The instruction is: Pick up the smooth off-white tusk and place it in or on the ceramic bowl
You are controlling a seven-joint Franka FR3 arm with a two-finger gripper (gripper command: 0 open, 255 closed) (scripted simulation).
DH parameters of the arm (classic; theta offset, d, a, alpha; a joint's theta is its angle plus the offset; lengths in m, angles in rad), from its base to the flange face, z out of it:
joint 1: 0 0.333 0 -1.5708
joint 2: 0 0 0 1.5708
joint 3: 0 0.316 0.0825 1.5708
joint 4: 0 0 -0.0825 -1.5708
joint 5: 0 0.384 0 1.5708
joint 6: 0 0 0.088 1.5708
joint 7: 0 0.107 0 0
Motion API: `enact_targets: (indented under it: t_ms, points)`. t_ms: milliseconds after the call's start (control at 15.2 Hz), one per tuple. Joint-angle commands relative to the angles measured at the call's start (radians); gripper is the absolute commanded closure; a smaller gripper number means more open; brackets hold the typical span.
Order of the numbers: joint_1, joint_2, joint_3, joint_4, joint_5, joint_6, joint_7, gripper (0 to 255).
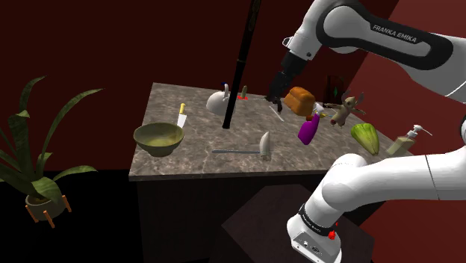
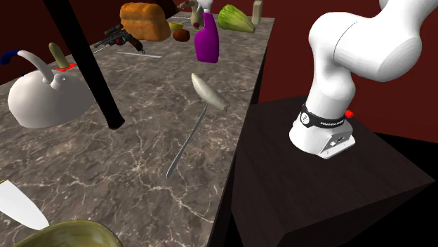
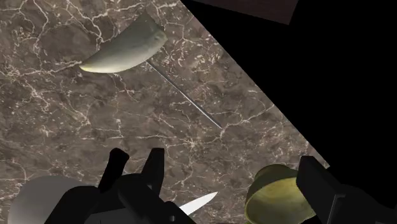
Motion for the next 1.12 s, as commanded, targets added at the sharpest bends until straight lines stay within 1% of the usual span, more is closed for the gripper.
enact_targets:
  t_ms: [0, 594, 1056]
  points:
    - [0.000, 0.000, 0.000, 0.000, 0.000, 0.000, 0.000, 0]
    - [-0.154, -0.085, 0.053, -0.343, -0.032, 0.317, 0.240, 0]
    - [-0.279, -0.086, 0.112, -0.569, -0.047, 0.578, 0.442, 0]
